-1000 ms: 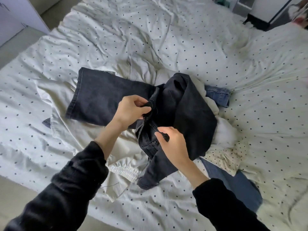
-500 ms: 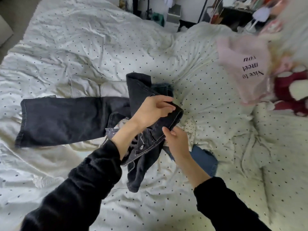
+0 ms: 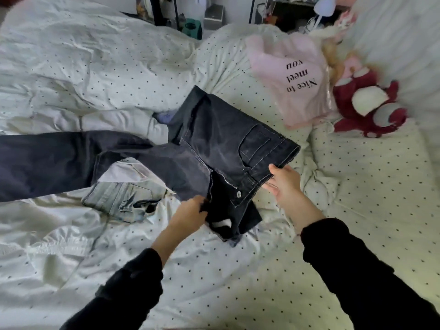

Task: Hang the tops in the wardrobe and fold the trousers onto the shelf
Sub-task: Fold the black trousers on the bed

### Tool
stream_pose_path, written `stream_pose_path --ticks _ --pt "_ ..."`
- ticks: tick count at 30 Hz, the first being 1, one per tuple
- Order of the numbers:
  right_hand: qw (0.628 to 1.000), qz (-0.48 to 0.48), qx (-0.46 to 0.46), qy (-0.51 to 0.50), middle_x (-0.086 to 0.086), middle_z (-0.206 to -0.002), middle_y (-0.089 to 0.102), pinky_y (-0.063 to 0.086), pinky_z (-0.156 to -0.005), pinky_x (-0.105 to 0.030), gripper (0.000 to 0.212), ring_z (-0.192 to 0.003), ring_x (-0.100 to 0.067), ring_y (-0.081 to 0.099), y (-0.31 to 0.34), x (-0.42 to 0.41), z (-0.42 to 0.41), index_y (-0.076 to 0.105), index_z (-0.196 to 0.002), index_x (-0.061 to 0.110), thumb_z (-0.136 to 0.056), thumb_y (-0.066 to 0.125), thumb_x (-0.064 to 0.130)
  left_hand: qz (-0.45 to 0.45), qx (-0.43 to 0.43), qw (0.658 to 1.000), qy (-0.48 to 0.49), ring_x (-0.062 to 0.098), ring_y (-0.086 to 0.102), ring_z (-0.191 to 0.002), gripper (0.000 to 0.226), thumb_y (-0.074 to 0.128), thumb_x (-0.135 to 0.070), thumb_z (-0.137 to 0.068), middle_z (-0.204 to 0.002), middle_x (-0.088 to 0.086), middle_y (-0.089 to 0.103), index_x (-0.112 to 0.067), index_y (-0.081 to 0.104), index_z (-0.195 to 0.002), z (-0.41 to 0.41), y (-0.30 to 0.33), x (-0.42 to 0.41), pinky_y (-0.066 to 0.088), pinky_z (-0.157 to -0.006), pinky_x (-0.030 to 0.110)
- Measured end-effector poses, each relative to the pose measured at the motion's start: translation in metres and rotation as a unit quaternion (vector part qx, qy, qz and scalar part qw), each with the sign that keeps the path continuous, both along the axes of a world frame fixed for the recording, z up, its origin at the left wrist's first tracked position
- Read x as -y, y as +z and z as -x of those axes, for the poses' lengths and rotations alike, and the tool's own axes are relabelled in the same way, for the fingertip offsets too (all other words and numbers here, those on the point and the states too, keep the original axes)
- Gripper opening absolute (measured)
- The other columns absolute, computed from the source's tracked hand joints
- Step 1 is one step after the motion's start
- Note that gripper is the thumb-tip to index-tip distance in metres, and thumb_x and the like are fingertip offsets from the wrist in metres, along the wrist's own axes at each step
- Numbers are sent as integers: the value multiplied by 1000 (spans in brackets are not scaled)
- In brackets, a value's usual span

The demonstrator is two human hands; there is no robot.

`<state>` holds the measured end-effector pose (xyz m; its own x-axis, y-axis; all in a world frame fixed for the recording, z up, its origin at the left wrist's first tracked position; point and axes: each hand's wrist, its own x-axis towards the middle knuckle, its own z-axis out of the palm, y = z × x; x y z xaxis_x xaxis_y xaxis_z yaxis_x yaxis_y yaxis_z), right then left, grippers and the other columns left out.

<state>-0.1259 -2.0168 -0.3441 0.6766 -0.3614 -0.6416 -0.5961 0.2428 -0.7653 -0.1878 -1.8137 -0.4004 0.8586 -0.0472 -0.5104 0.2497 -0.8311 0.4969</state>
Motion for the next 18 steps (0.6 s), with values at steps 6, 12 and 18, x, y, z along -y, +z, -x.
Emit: stream_pose_path --ticks 6,12,18 --pt "998 60 -25 1 -36 -107 57 58 -72 -32 23 -118 -46 47 -54 55 -19 46 -73 10 -94 53 7 110 -17 991 -76 20 32 -137 67 56 -25 -92 -150 3 34 -13 23 -148 7 -46 74 28 -109 28" --pt "997 44 -67 -16 -21 -94 57 51 -84 -34 21 -82 -24 55 -126 85 -25 53 -116 1 -96 49 8 -75 -62 979 -179 25 -5 -146 92 55 -43 -90 -158 1 -9 -22 -11 -149 20 -127 90 10 -117 49" --pt "993 -72 -85 -44 -14 -133 52 48 -93 -35 33 -123 -29 52 -170 114 -22 49 -129 9 -97 53 16 -235 -4 954 -185 31 -2 -145 99 52 -51 -89 -158 11 -9 -21 -25 -144 37 -188 121 3 -112 60"
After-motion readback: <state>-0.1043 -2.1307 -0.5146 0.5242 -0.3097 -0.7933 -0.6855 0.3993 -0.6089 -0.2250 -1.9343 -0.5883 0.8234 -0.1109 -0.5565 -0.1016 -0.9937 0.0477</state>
